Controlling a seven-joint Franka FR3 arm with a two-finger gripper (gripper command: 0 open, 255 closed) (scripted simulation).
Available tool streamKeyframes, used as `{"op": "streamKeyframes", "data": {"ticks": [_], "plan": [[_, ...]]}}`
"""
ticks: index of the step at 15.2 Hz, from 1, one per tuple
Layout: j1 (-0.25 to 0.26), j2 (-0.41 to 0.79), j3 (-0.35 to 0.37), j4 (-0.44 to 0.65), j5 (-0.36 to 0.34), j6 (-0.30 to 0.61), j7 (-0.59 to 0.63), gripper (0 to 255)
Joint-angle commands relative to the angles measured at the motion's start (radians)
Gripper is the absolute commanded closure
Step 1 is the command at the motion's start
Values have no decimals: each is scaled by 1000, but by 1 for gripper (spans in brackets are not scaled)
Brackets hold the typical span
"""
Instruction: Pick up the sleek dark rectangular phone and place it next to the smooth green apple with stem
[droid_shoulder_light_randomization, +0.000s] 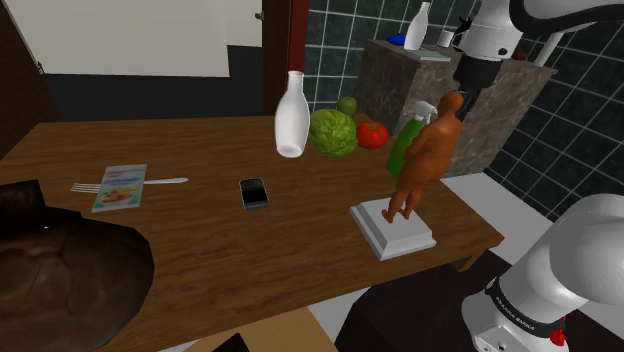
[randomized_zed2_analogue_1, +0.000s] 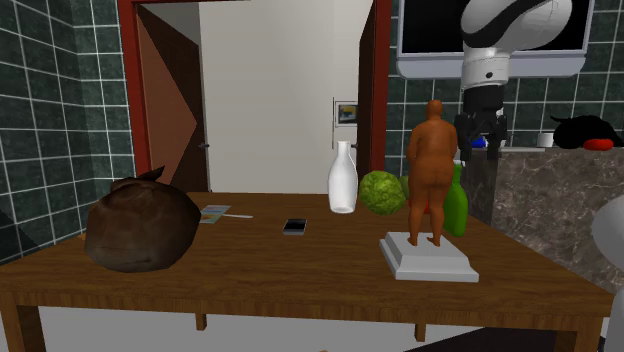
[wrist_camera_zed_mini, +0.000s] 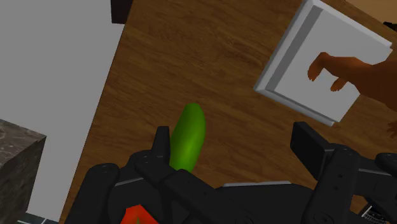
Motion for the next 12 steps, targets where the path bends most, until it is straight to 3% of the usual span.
{"op": "streamKeyframes", "data": {"ticks": [1, 12], "plan": [[0, 0, 0, 0, 0, 0, 0, 0], [70, 210, 220, 21, 120, 201, 316, 0]]}}
